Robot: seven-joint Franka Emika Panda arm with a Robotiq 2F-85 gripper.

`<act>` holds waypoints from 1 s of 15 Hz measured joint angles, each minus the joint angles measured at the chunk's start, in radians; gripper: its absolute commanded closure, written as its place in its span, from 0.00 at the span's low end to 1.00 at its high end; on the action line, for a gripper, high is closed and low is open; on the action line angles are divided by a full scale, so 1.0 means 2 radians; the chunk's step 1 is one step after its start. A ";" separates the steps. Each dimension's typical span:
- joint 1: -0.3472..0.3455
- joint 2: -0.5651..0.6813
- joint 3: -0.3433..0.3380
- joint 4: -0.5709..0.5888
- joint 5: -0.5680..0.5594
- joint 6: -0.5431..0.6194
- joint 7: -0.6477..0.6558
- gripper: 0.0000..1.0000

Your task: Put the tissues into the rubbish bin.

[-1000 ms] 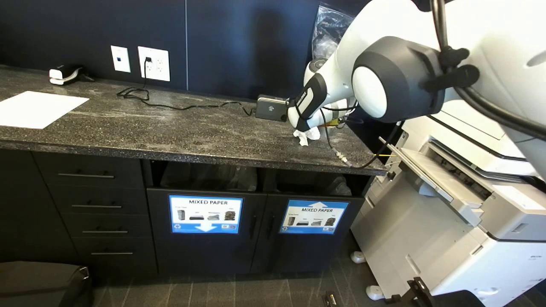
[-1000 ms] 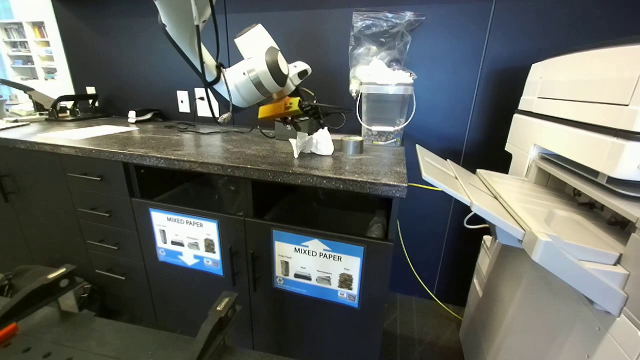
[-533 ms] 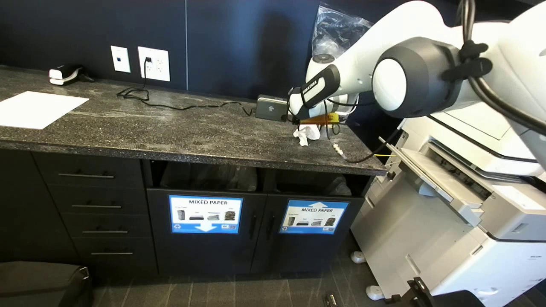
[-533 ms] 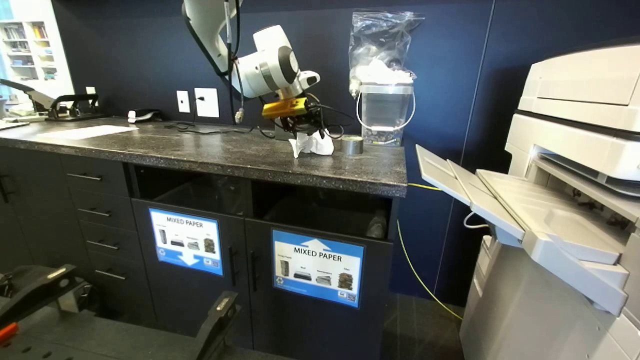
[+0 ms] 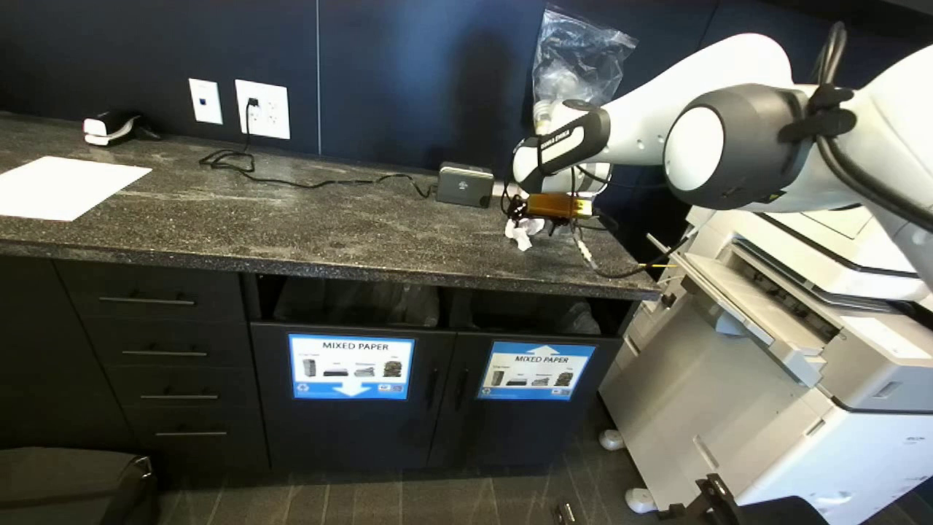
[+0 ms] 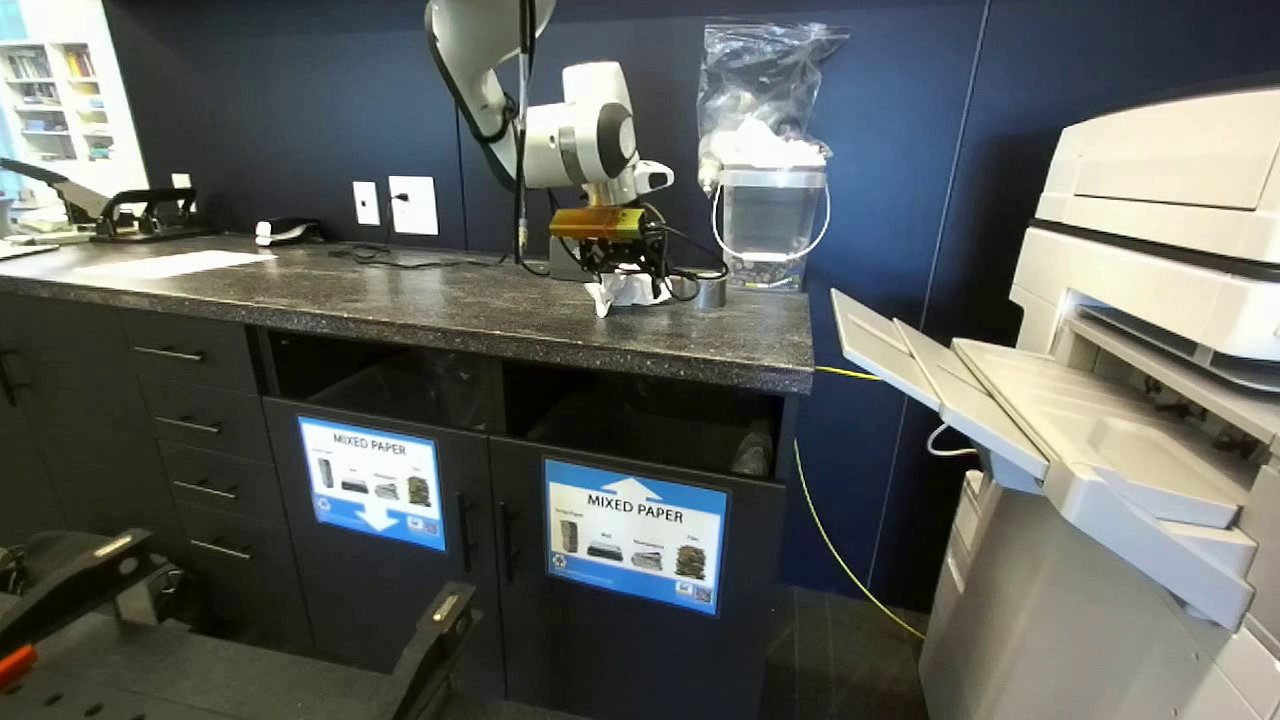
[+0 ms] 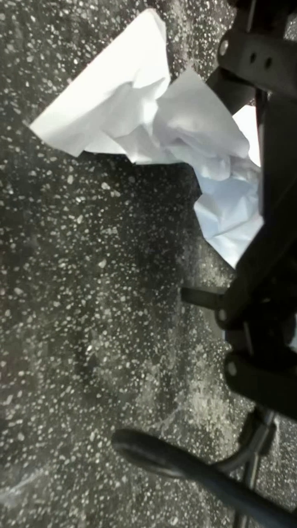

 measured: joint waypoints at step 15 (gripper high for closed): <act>-0.031 0.066 0.057 0.112 0.017 -0.058 -0.040 0.57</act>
